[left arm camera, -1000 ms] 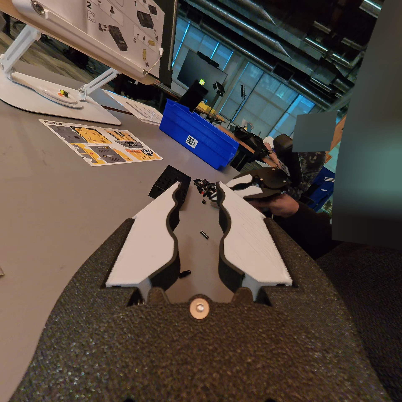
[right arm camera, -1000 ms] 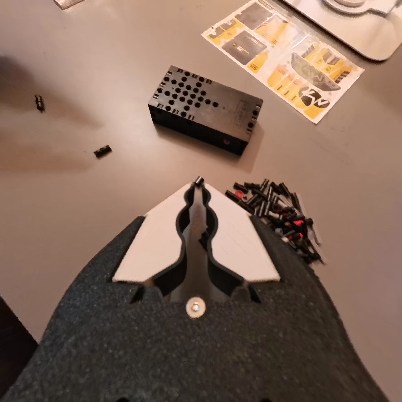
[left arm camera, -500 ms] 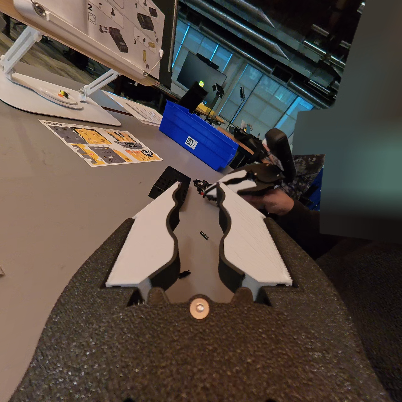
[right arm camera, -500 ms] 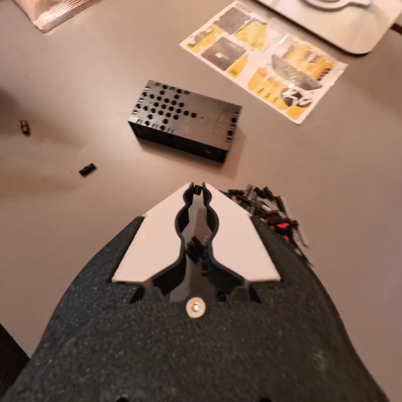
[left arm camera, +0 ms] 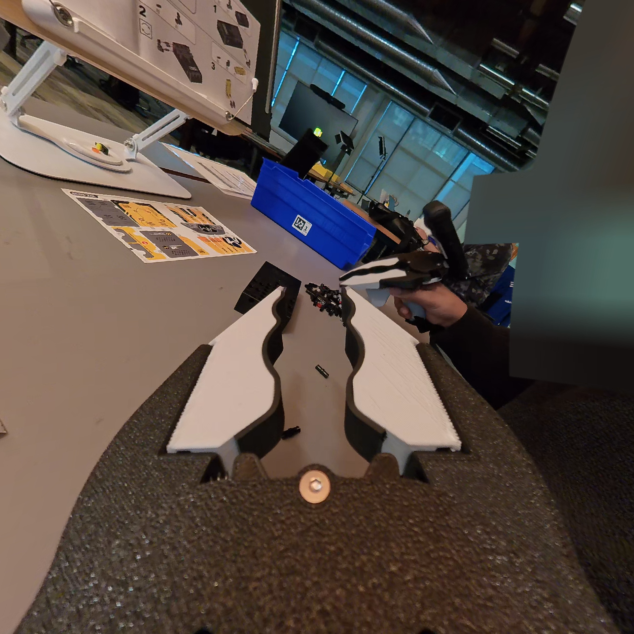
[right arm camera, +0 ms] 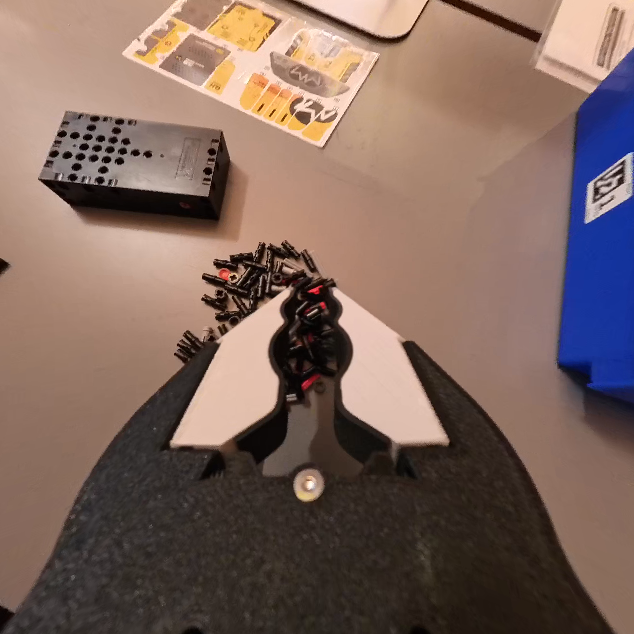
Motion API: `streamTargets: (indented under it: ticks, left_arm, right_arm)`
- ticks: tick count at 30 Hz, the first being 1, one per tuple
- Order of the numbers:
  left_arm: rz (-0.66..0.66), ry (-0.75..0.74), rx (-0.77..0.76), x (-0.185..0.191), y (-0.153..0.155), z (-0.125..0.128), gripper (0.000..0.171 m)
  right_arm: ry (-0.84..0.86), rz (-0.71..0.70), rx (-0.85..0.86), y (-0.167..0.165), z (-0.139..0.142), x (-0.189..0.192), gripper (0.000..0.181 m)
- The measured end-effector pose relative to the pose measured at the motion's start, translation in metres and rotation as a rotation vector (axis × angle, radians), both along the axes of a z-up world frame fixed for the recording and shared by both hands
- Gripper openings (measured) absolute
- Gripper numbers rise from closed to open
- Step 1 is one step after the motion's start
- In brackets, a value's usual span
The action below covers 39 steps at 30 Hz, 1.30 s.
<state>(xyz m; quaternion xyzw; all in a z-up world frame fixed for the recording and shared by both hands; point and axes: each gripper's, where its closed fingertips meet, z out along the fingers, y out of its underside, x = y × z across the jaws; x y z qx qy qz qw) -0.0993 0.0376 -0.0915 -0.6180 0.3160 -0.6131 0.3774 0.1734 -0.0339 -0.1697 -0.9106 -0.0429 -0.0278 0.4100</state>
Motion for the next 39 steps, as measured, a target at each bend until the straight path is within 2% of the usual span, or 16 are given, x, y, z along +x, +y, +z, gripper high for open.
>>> streamTargets:
  ticks: [7, 12, 13, 14, 15, 17, 18, 21, 24, 25, 27, 29, 34, 39]
  left_arm:
    - [0.003, 0.002, 0.005, 0.0, 0.0, 0.0, 0.031]
    - [0.041, 0.006, 0.015, -0.001, 0.003, 0.0, 0.033]
    - [0.048, -0.005, 0.033, -0.001, 0.003, 0.003, 0.043]
    - [0.042, -0.027, 0.058, -0.002, 0.001, 0.008, 0.063]
    - [0.042, -0.051, 0.078, -0.003, -0.001, 0.013, 0.075]
    - [0.064, -0.067, 0.098, -0.003, -0.001, 0.018, 0.083]
    - [0.066, -0.053, 0.111, 0.0, -0.001, 0.019, 0.092]
    - [0.082, 0.032, 0.139, 0.017, 0.003, 0.018, 0.095]
    - [0.079, 0.225, 0.197, 0.048, 0.01, 0.01, 0.097]
    - [0.076, 0.317, 0.242, 0.059, 0.013, 0.002, 0.099]
    - [0.066, 0.508, 0.38, 0.079, 0.02, -0.018, 0.116]
    - [0.057, 0.643, 0.483, 0.097, 0.028, -0.038, 0.117]
    - [-0.065, 0.761, 0.446, 0.125, 0.018, -0.079, 0.117]
    - [-0.028, 0.906, 0.56, 0.111, 0.029, -0.104, 0.114]
  right_arm:
    - [0.099, -0.009, 0.182, 0.005, 0.034, 0.0, 0.018]
    - [0.105, -0.016, 0.317, 0.012, 0.046, 0.003, 0.018]
    - [0.11, -0.023, 0.351, 0.014, 0.049, 0.005, 0.018]
    - [0.12, -0.037, 0.391, 0.015, 0.053, 0.009, 0.018]
    - [0.136, -0.054, 0.433, 0.016, 0.056, 0.014, 0.018]
    - [0.16, -0.095, 0.498, 0.014, 0.06, 0.026, 0.018]
    - [0.153, -0.12, 0.52, 0.013, 0.06, 0.034, 0.018]
    - [0.105, -0.184, 0.558, 0.005, 0.056, 0.054, 0.018]
    - [0.119, -0.182, 0.628, -0.002, 0.065, 0.057, 0.018]
    - [0.13, -0.185, 0.645, -0.004, 0.067, 0.058, 0.018]
    - [0.159, -0.183, 0.665, -0.006, 0.069, 0.059, 0.018]
    - [0.192, -0.175, 0.685, -0.008, 0.072, 0.058, 0.018]
    - [0.256, -0.154, 0.709, -0.012, 0.074, 0.056, 0.018]
    - [0.289, -0.145, 0.725, -0.015, 0.076, 0.055, 0.018]
